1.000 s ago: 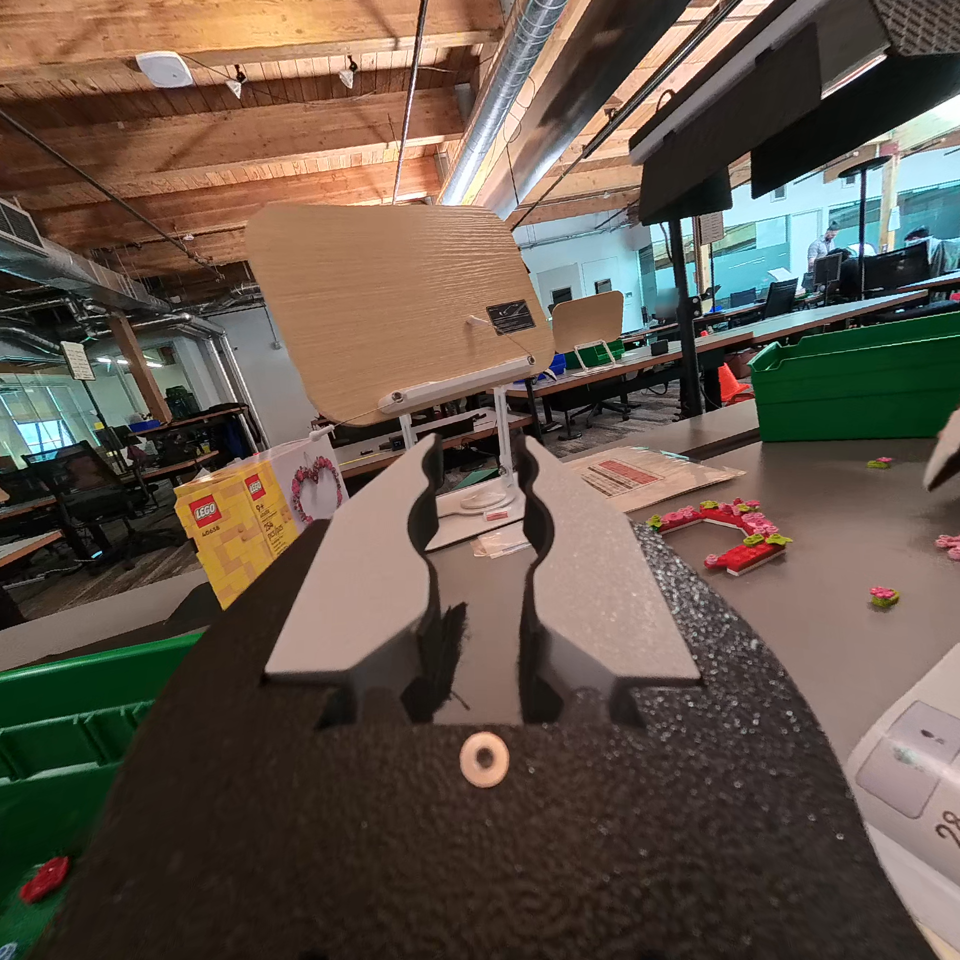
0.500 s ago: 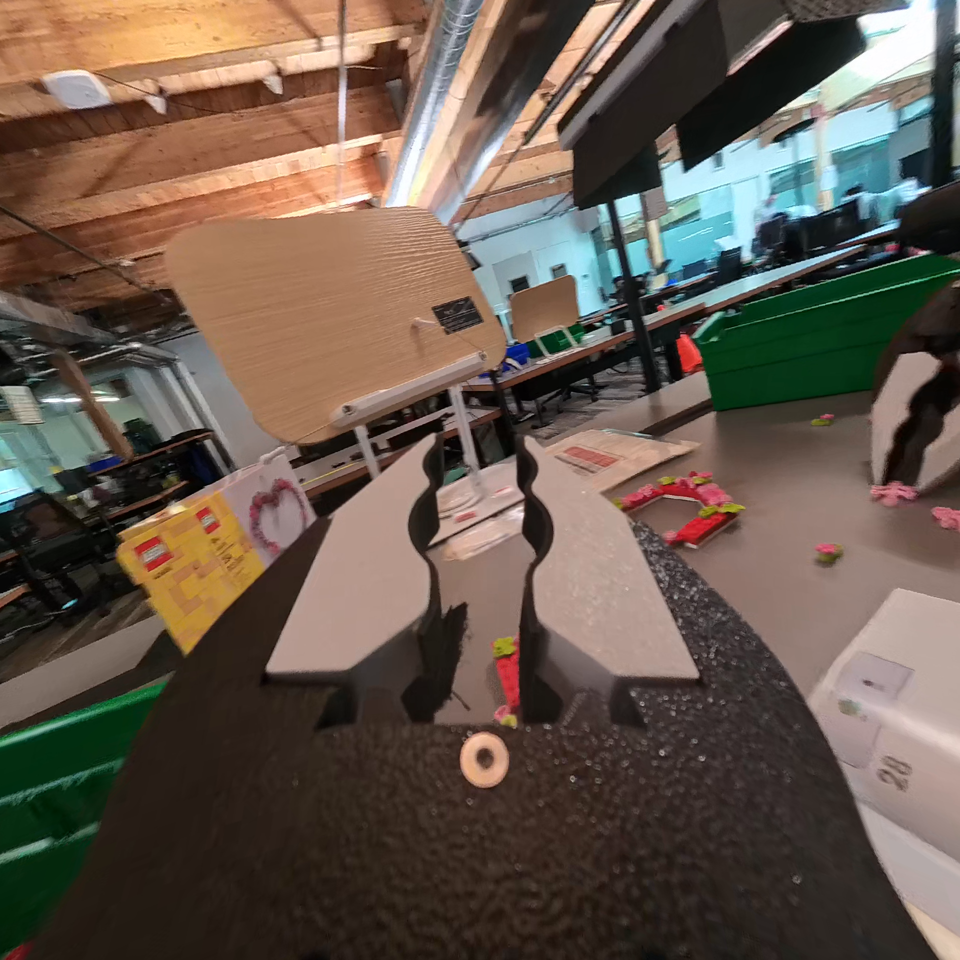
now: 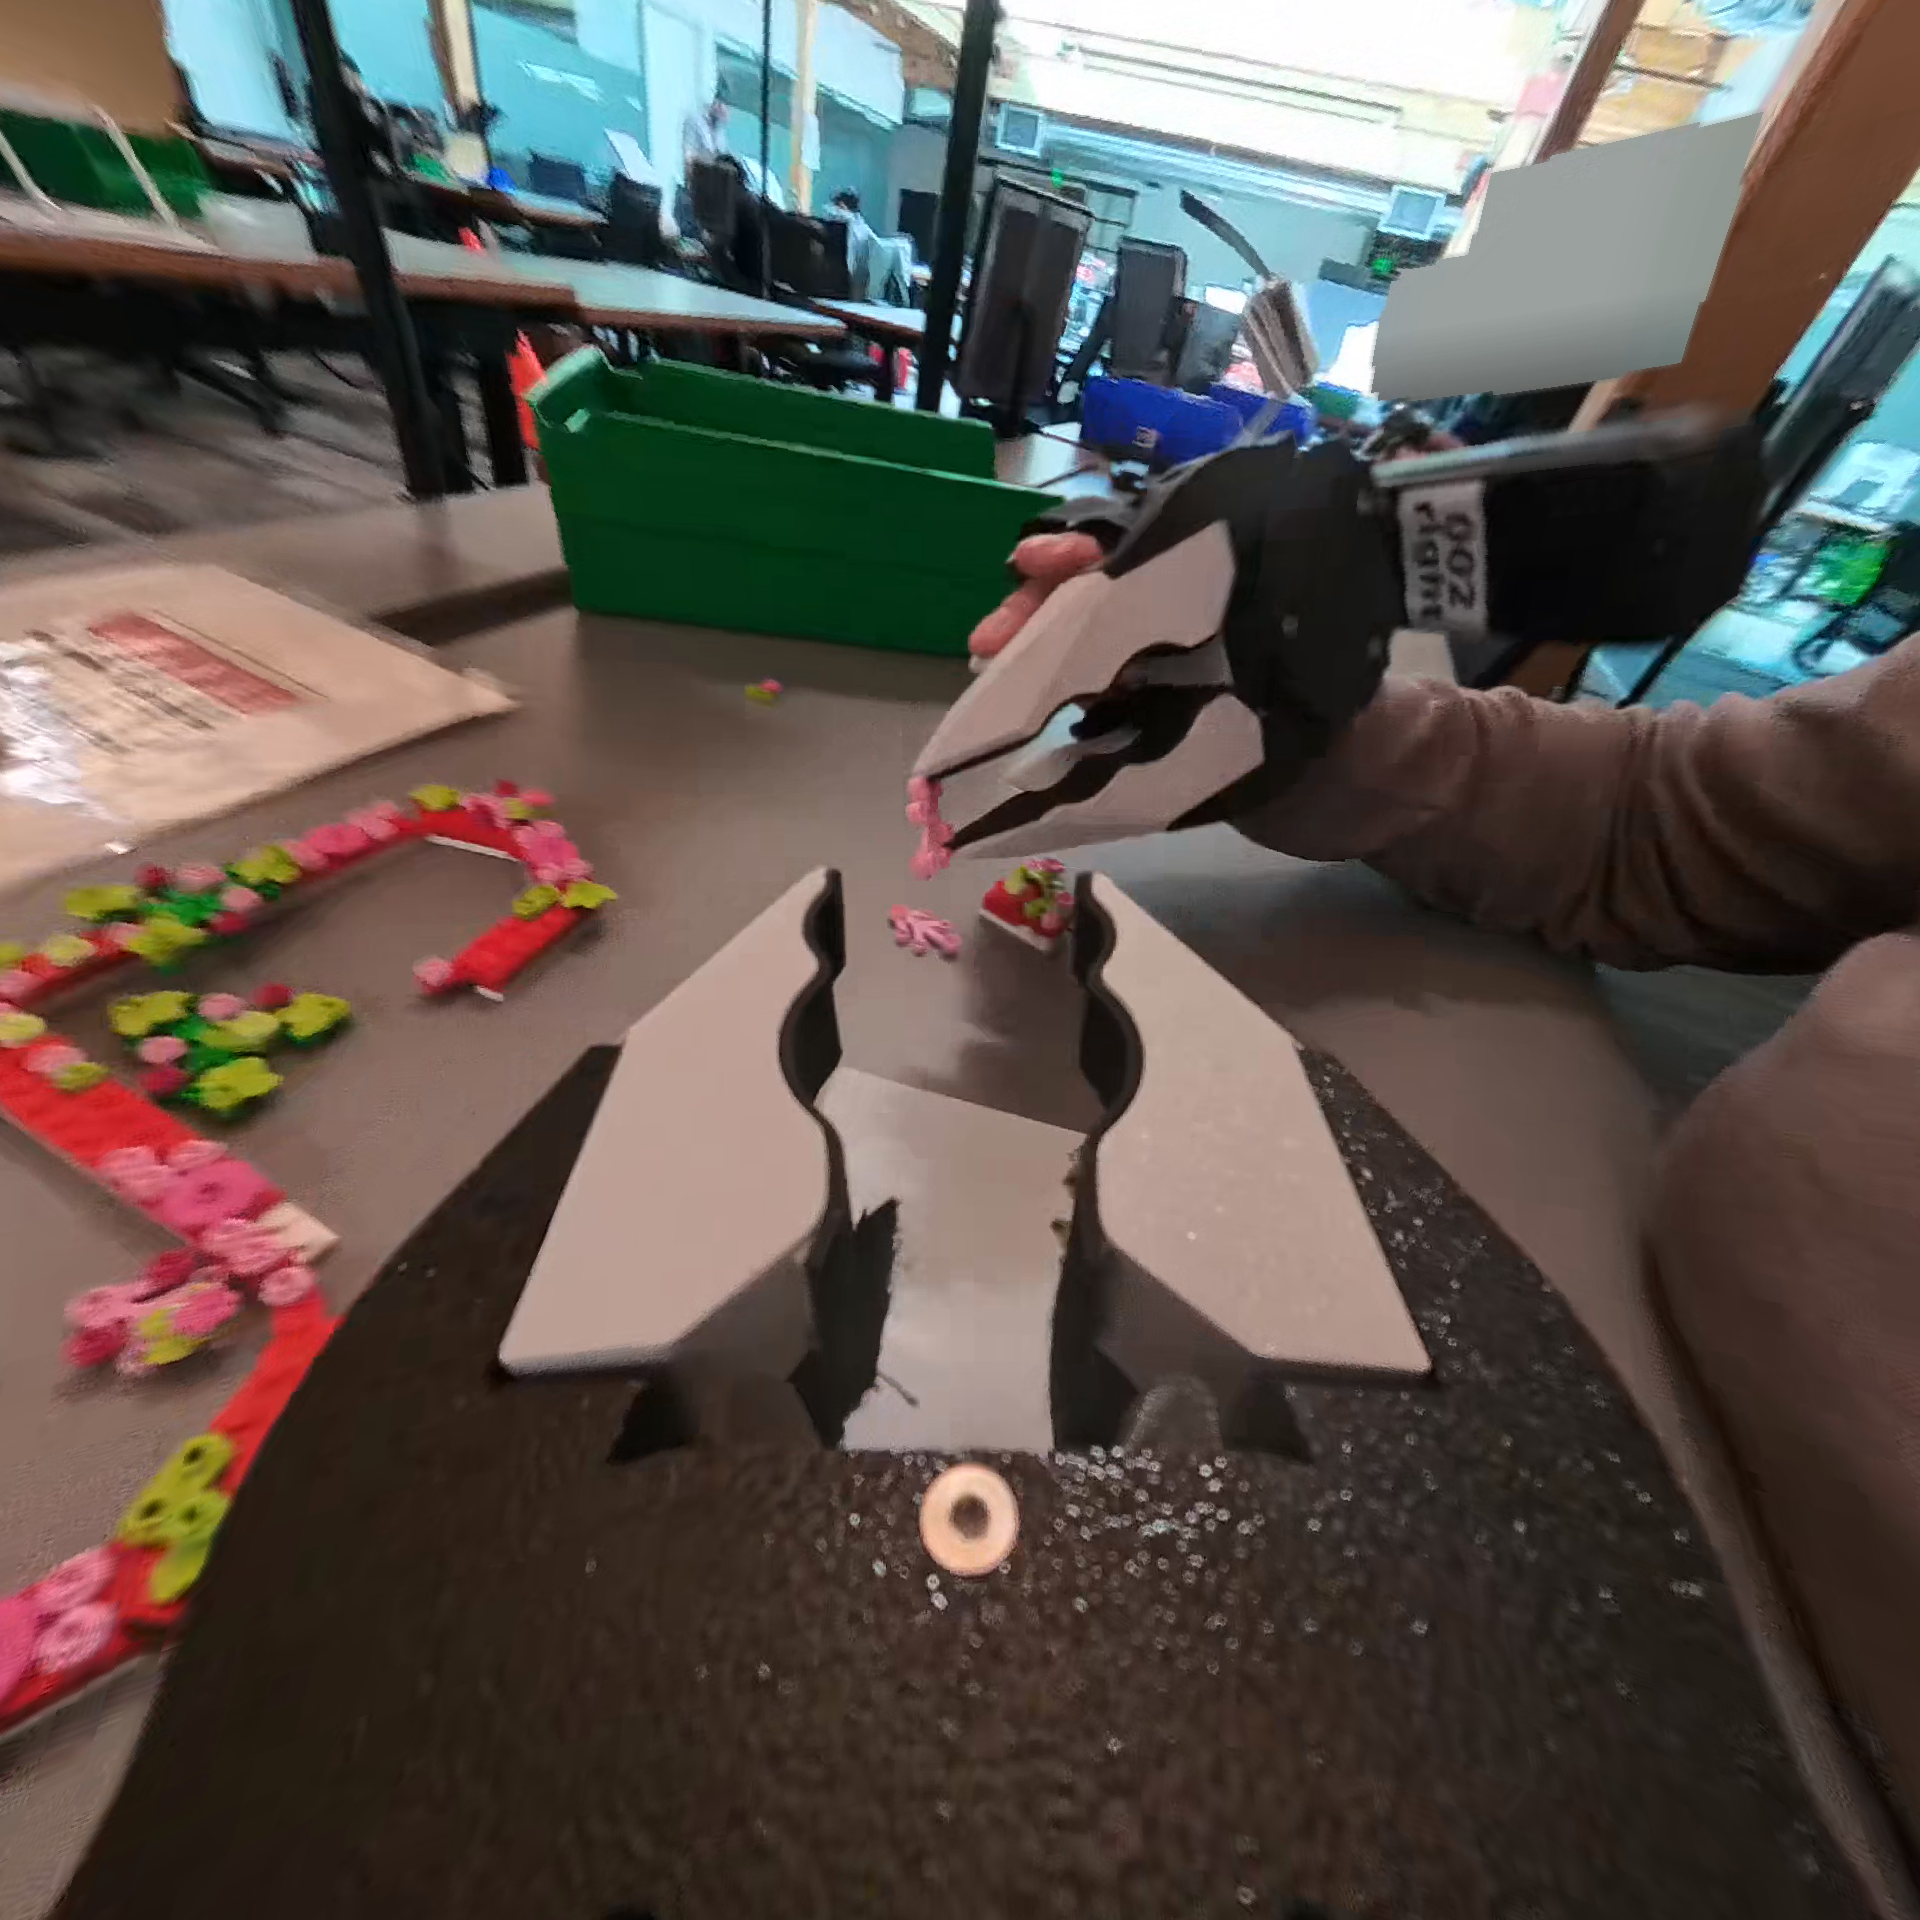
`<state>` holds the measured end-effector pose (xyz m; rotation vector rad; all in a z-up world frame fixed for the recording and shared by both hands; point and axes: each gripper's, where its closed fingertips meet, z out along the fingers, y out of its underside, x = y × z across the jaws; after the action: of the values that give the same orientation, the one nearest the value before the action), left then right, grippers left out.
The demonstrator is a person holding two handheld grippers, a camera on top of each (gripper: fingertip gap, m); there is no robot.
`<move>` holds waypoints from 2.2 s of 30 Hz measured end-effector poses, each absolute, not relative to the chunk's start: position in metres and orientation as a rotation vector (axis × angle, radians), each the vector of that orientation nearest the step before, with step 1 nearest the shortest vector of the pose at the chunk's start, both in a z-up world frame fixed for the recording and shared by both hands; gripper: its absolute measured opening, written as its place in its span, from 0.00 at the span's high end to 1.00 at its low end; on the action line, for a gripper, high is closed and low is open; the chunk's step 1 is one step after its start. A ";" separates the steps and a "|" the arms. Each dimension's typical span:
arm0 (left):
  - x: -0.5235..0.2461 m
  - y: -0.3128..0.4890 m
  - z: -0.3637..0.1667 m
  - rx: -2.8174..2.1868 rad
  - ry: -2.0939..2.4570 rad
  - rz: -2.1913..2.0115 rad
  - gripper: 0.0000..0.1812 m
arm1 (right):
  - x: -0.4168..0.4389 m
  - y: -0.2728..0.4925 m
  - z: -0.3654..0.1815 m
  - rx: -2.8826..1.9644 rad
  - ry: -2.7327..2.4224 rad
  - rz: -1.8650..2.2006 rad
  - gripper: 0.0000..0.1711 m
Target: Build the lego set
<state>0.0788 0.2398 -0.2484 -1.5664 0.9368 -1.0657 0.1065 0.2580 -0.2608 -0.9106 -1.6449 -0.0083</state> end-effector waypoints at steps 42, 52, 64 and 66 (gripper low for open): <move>0.082 0.217 -0.261 -0.717 1.471 0.270 0.99 | 0.084 0.208 -0.261 -0.622 -1.686 -0.122 0.98; 0.088 0.216 -0.271 -0.735 1.517 0.287 0.99 | 0.090 0.207 -0.269 -0.632 -1.632 -0.233 0.98; 0.088 0.222 -0.273 -0.799 1.490 0.272 0.99 | 0.087 0.218 -0.273 -0.656 -1.636 -0.388 0.99; 0.088 0.220 -0.264 -0.831 1.428 0.195 0.97 | 0.087 0.218 -0.268 -0.646 -1.607 -0.383 0.99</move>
<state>0.0875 0.2205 -0.2640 -0.8311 1.4282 0.1948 0.0873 0.2177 -0.2676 -0.6462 -1.6067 -0.3826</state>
